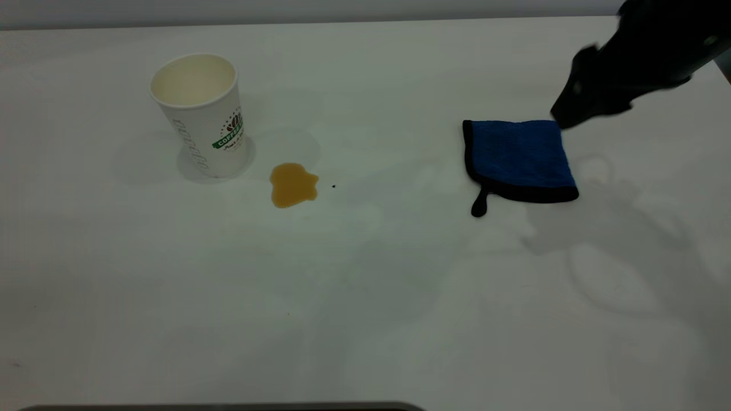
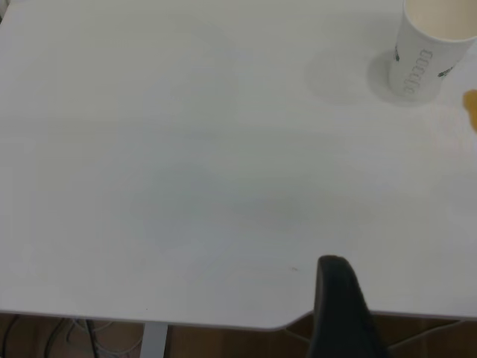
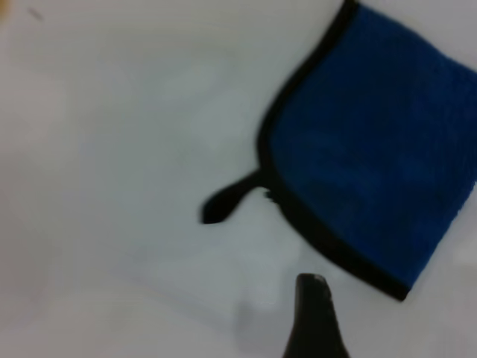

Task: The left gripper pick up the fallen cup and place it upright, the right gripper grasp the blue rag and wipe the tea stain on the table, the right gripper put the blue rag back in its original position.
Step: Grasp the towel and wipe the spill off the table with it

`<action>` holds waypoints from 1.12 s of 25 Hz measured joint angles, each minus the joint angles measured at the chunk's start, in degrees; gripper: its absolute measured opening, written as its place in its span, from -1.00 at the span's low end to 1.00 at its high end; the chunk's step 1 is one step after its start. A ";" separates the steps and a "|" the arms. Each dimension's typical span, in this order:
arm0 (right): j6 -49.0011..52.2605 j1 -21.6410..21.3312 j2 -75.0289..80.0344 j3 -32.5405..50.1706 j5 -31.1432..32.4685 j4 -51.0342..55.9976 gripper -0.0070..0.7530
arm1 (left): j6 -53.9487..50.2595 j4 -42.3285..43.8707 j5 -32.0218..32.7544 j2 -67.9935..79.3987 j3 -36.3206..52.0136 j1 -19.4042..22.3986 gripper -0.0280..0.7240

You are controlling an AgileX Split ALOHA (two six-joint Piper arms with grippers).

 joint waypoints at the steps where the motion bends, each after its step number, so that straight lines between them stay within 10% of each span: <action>1: -0.40 0.00 2.23 -1.31 -0.50 -0.36 0.56 | 0.00 0.00 0.00 0.00 0.00 0.00 0.35; 22: -4.97 4.02 24.49 -16.73 -7.72 -1.01 0.54 | 0.00 0.00 0.00 0.00 0.00 0.00 0.35; 28: -4.97 4.31 24.65 -16.87 -7.65 -0.57 -0.29 | 0.00 0.00 0.00 0.00 0.00 0.00 0.35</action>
